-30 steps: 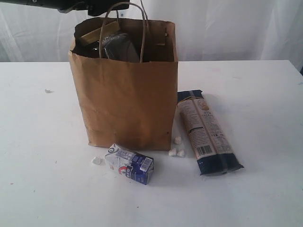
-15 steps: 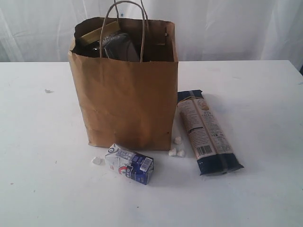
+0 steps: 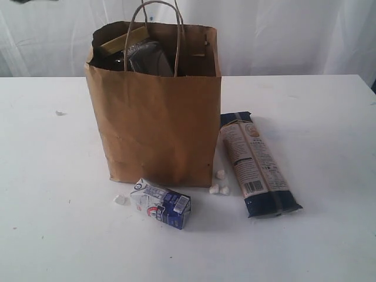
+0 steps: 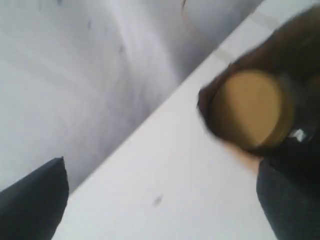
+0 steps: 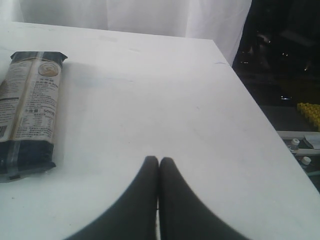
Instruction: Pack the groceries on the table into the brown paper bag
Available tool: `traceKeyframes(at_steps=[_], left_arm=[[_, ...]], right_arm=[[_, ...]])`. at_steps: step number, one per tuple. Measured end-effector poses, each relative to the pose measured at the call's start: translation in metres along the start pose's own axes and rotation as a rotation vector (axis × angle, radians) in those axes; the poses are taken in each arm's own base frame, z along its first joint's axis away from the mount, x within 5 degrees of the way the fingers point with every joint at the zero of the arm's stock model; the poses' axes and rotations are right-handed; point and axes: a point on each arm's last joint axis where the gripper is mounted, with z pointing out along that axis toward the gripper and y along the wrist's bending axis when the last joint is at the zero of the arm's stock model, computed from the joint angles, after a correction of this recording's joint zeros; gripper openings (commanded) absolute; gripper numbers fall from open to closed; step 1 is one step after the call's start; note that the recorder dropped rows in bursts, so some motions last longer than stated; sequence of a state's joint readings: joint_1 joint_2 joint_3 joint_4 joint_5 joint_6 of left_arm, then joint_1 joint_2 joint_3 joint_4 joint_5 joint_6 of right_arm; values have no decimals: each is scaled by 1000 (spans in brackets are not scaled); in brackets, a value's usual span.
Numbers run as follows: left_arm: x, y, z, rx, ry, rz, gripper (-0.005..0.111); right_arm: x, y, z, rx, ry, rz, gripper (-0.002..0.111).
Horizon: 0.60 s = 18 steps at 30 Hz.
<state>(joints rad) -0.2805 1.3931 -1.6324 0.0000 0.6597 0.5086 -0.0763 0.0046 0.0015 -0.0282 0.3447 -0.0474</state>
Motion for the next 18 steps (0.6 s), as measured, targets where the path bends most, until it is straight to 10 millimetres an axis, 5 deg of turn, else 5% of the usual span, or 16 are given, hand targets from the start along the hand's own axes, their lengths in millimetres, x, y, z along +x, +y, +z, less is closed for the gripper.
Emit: traceKeyframes(at_steps=[8, 14, 18], left_arm=[[103, 24, 45, -266, 645, -174, 105], [179, 1, 68, -202, 873, -278, 104], [206, -19, 77, -171, 900, -305, 85]], right_arm=[[0, 0, 0, 0, 0, 0, 0], [0, 0, 0, 0, 0, 0, 0], [0, 0, 0, 0, 0, 0, 0]])
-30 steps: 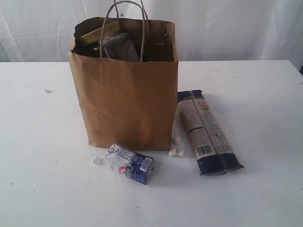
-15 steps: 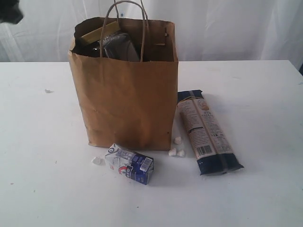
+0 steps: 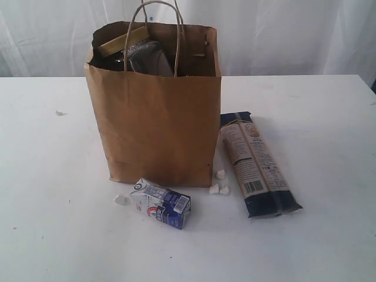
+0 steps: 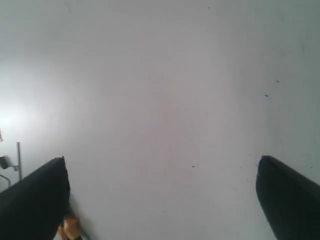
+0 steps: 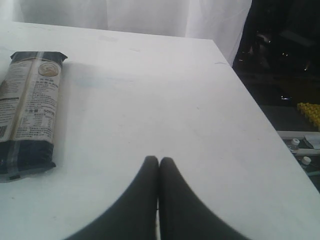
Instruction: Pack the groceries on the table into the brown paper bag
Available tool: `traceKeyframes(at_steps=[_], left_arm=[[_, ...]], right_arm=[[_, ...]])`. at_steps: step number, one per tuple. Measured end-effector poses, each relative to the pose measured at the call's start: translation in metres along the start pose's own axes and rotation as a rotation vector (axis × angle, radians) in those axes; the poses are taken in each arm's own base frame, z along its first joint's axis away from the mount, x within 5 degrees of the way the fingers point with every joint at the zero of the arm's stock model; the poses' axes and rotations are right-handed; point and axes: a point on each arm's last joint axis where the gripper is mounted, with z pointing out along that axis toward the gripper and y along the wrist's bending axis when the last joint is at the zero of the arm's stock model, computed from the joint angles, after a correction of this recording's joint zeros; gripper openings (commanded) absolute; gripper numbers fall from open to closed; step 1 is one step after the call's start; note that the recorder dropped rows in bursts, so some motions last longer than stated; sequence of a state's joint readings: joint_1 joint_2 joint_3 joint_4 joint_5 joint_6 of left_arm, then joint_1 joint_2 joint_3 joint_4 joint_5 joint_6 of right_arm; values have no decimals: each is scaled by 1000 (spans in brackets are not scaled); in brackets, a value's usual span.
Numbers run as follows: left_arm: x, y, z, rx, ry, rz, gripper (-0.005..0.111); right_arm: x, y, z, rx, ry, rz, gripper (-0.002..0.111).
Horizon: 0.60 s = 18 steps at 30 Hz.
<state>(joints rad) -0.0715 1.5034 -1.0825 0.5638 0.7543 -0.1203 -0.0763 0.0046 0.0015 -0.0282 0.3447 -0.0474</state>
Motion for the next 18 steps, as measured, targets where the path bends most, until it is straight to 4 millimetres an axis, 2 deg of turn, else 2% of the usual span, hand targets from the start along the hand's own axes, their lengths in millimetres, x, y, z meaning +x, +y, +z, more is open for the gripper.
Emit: traceKeyframes(at_steps=[3, 8, 9, 15, 18], left_arm=[[17, -17, 21, 33, 32, -14, 57], [45, -42, 47, 86, 76, 7, 4], [50, -46, 51, 94, 79, 7, 0], [68, -55, 64, 116, 98, -147, 0], [95, -43, 77, 114, 93, -492, 0]], right_arm=[[0, 0, 0, 0, 0, 0, 0], [0, 0, 0, 0, 0, 0, 0], [0, 0, 0, 0, 0, 0, 0], [0, 0, 0, 0, 0, 0, 0], [0, 0, 0, 0, 0, 0, 0]])
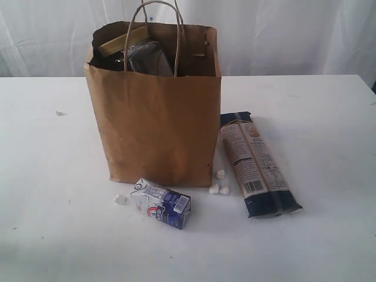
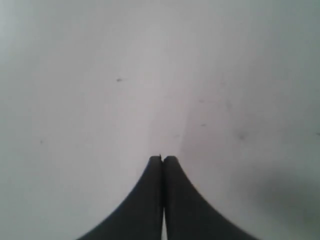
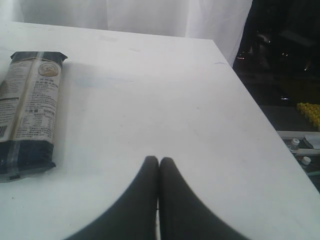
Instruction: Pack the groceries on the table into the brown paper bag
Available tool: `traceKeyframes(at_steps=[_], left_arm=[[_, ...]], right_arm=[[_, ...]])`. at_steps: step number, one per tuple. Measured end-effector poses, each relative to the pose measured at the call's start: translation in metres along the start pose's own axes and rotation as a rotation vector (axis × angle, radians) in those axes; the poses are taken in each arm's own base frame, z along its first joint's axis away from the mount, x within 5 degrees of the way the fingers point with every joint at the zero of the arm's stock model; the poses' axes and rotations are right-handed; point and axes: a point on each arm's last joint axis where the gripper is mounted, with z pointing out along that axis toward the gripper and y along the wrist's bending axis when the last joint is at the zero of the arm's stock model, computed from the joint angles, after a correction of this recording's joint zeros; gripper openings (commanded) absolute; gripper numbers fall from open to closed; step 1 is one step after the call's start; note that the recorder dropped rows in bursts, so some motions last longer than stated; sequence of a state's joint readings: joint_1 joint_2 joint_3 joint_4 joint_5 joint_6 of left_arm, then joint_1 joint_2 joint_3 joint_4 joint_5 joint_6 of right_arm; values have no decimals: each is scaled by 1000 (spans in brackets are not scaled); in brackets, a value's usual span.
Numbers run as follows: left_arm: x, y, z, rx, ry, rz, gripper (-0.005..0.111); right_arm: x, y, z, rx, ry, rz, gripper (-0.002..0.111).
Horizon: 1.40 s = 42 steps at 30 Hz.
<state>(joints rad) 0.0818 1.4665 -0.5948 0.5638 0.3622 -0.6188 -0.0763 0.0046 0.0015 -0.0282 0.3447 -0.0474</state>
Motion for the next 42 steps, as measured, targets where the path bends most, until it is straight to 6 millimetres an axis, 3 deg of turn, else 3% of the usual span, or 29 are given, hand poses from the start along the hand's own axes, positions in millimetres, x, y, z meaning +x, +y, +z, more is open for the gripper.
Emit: traceKeyframes(at_steps=[3, 4, 8, 9, 12, 13, 18, 25, 29, 33, 42], left_arm=[[20, 24, 1, 17, -66, -265, 0], [26, 32, -8, 24, -138, -335, 0], [29, 43, -64, 54, -477, -394, 0], [35, 46, -85, 50, -586, -406, 0], [65, 52, -120, 26, -732, -454, 0], [79, 50, -122, 41, -748, -491, 0], [113, 36, -112, 139, -824, -518, 0], [138, 34, -129, 189, -1047, -512, 0], [147, 36, -148, 184, -1177, -425, 0], [149, 35, -159, 142, -1244, -213, 0], [151, 32, -156, 196, -1197, -77, 0]], right_arm=[[0, 0, 0, 0, 0, 0, 0], [0, 0, 0, 0, 0, 0, 0], [0, 0, 0, 0, 0, 0, 0], [0, 0, 0, 0, 0, 0, 0], [0, 0, 0, 0, 0, 0, 0], [0, 0, 0, 0, 0, 0, 0], [0, 0, 0, 0, 0, 0, 0], [0, 0, 0, 0, 0, 0, 0], [0, 0, 0, 0, 0, 0, 0], [0, 0, 0, 0, 0, 0, 0], [0, 0, 0, 0, 0, 0, 0]])
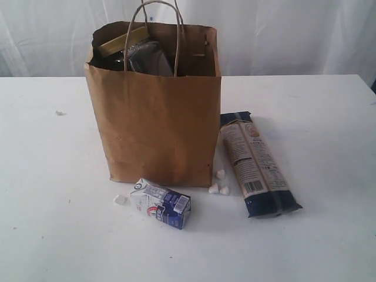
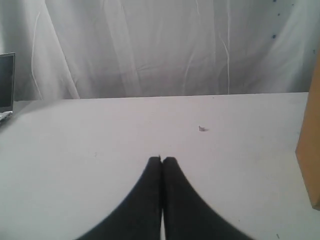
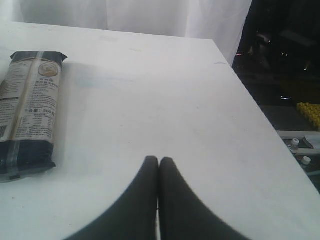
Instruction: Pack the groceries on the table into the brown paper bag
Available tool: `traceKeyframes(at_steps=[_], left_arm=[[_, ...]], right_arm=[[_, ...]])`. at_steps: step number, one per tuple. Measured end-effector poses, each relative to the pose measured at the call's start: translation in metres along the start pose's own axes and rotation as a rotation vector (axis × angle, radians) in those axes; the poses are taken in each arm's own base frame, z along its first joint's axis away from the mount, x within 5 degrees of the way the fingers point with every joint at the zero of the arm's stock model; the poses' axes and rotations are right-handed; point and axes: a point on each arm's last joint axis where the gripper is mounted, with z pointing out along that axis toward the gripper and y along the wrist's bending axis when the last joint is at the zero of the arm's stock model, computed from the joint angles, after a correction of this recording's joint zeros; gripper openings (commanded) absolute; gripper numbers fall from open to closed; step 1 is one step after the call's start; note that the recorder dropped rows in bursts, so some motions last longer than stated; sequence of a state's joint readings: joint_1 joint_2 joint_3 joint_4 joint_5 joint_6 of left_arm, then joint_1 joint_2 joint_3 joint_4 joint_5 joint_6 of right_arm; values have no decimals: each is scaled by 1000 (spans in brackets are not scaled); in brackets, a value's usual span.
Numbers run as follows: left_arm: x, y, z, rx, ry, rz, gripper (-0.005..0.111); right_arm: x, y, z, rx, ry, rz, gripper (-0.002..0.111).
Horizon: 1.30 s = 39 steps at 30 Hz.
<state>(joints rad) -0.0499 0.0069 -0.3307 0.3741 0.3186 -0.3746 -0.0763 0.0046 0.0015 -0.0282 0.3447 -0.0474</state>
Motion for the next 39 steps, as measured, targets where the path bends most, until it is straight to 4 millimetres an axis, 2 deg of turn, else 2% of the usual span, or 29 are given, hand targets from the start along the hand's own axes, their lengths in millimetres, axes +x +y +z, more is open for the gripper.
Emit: traceKeyframes(at_steps=[6, 8, 16, 19, 22, 23, 25, 39], left_arm=[[7, -6, 0, 63, 85, -120, 0], [18, -6, -2, 60, 198, -138, 0], [39, -7, 3, 44, 298, -104, 0], [59, -9, 11, 48, 334, -91, 0], [74, -11, 21, 41, 277, -78, 0], [88, -12, 25, 25, 280, -68, 0], [102, -14, 27, 25, 321, -79, 0], [101, -14, 28, 39, 294, -24, 0]], right_arm=[[0, 0, 0, 0, 0, 0, 0], [0, 0, 0, 0, 0, 0, 0], [0, 0, 0, 0, 0, 0, 0], [0, 0, 0, -1, 0, 12, 0], [0, 0, 0, -1, 0, 20, 0], [0, 0, 0, -1, 0, 22, 0], [0, 0, 0, -1, 2, 22, 0], [0, 0, 0, -1, 2, 22, 0]])
